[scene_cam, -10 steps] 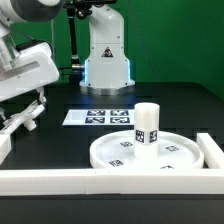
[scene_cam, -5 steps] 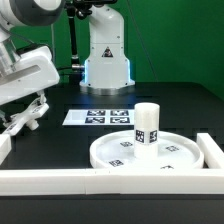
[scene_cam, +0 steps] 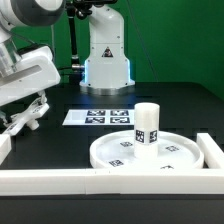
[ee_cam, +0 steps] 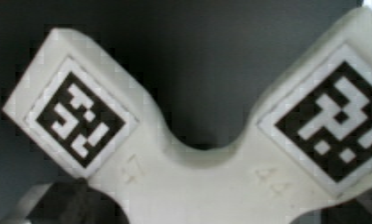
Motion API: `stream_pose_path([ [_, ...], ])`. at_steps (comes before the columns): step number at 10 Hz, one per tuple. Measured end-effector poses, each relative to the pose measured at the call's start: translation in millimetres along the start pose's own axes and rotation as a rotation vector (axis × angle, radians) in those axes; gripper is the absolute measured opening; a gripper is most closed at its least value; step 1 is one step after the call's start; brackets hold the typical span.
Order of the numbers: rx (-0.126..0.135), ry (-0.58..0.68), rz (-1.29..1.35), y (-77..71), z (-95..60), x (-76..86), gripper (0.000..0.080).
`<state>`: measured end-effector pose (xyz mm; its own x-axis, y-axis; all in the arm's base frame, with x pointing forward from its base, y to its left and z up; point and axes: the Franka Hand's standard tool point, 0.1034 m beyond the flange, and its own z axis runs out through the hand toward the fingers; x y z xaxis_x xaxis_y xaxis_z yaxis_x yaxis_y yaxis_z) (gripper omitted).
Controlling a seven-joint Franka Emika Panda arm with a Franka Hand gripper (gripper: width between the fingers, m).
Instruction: Assemble round table
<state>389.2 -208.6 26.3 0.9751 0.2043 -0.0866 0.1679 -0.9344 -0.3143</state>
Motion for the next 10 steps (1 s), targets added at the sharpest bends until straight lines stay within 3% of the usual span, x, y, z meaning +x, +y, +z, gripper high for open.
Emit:
stream_pose_path([
  [7, 0.001, -0.003, -0.025, -0.2, 1.5, -0.4, 0.0649],
  [9, 0.000, 0.000, -0.028, -0.6, -0.3, 1.3, 0.0438],
  [10, 0.000, 0.000, -0.028, -0.6, -0.3, 1.3, 0.0438],
])
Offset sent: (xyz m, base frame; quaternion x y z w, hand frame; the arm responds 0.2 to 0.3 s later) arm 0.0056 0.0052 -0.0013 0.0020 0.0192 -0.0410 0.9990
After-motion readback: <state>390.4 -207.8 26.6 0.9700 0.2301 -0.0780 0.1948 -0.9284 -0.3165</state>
